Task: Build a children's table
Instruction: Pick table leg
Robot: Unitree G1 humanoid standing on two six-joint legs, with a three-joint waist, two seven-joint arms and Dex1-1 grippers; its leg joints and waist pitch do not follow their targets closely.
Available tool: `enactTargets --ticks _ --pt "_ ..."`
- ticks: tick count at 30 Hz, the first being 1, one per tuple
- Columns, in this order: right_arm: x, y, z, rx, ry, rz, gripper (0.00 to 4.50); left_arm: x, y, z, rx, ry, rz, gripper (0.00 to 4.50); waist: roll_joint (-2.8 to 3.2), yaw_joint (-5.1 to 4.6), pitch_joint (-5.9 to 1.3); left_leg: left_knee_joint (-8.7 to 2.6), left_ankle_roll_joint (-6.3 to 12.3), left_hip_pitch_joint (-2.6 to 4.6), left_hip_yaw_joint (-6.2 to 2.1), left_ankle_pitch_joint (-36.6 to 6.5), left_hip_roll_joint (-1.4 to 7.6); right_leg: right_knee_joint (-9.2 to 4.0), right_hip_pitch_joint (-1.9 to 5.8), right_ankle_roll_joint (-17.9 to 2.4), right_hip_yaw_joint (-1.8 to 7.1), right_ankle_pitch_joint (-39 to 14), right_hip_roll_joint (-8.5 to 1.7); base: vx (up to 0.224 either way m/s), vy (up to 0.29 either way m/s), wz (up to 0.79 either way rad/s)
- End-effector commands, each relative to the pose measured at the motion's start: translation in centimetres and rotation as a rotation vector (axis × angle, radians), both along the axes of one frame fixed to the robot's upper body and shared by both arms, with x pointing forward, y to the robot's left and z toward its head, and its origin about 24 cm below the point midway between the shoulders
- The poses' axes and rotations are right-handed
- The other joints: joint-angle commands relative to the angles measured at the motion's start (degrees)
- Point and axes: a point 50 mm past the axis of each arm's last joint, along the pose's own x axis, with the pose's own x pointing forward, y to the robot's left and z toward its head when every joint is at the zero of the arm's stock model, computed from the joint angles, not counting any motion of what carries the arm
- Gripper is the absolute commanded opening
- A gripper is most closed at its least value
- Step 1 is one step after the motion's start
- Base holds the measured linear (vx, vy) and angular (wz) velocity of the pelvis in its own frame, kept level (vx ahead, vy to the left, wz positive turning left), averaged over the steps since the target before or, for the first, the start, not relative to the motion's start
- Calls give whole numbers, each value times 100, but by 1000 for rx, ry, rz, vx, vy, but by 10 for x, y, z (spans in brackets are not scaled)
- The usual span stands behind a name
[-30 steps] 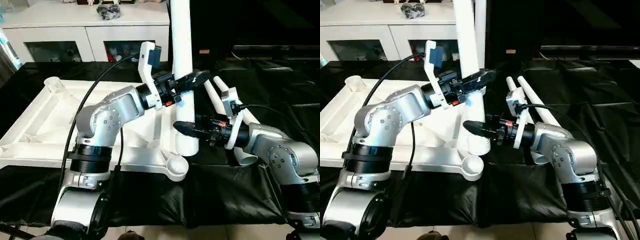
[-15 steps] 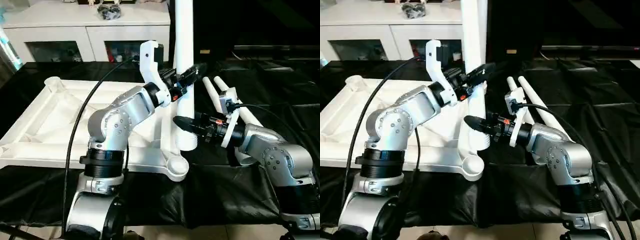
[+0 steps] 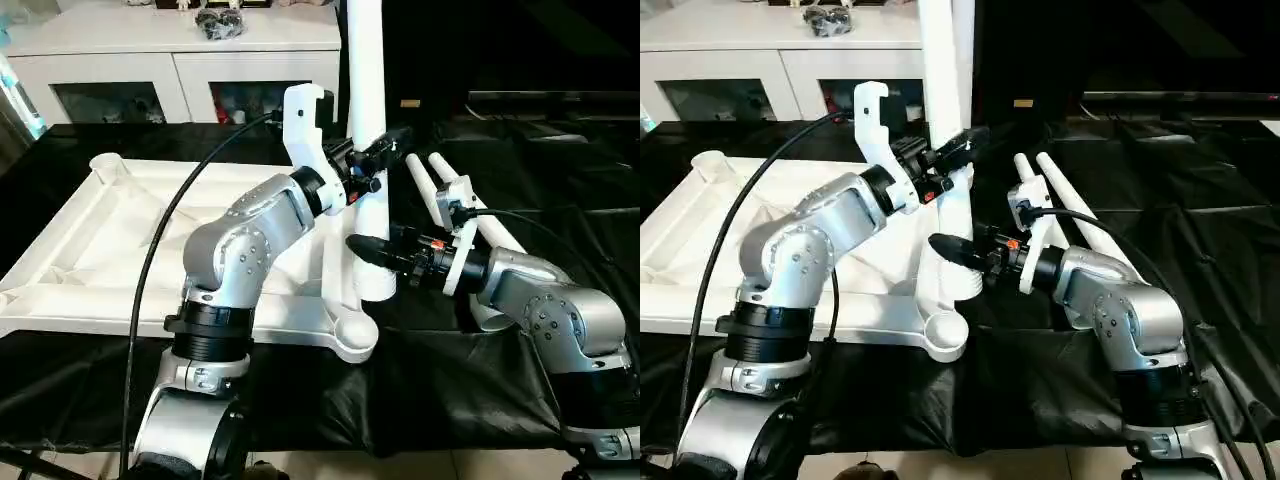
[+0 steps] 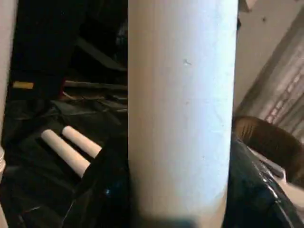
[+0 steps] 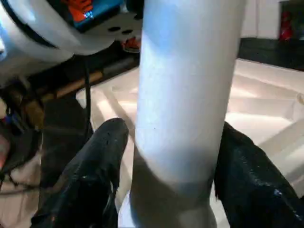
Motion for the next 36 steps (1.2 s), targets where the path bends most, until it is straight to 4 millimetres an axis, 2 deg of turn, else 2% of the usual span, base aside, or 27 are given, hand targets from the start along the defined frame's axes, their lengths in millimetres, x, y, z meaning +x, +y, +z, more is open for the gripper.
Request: enactTargets --ticks 1,5,7,8,10,13,25,31,36 --pt "3 -3 4 -38 -3 23 315 -1 2 1 24 -29 0 185 -114 -1 -457 -342 249 113 -111 -916 281 -474 325 -750 287 -1489 -420 0 0 0" --pt "4 -5 2 -72 18 54 316 -4 1 -1 35 -40 -27 185 -119 2 -463 -327 267 110 -106 -872 275 -469 332 -797 285 -1461 -424 0 0 0" --pt "4 -5 2 -87 20 73 316 -6 -1 -1 39 -48 -47 185 -201 4 -465 -327 309 101 -99 -794 282 -451 340 -828 287 -1411 -431 0 0 0" --pt "5 -5 2 -93 24 84 316 -8 -2 -2 40 -51 -56 185 -180 5 -462 -320 333 100 -98 -744 287 -444 327 -857 290 -1406 -436 0 0 0" --pt "5 -4 2 -93 25 86 316 -8 -2 -2 40 -52 -57 185 -175 2 -463 -316 343 101 -98 -742 288 -442 325 -874 291 -1399 -433 0 0 0" --pt "4 -3 -2 -106 51 121 316 -11 -5 -1 35 -58 -85 185 -203 1 -457 -317 354 104 -93 -759 286 -452 323 -858 287 -1496 -435 0 0 0" --pt "7 0 -6 -106 64 136 316 -18 -11 -2 40 -66 -156 185 -197 5 -461 -308 350 100 -91 -721 285 -447 319 -856 293 -1484 -436 0 0 0" --pt "8 1 -6 -110 63 144 316 -19 -13 -4 44 -62 -164 185 -212 5 -459 -311 352 102 -91 -724 288 -441 322 -853 294 -1479 -435 0 0 0" --pt "8 3 -6 -104 61 155 316 -21 -15 -4 42 -60 -182 185 -198 7 -459 -311 341 100 -95 -736 287 -442 323 -841 290 -1520 -434 0 0 0"
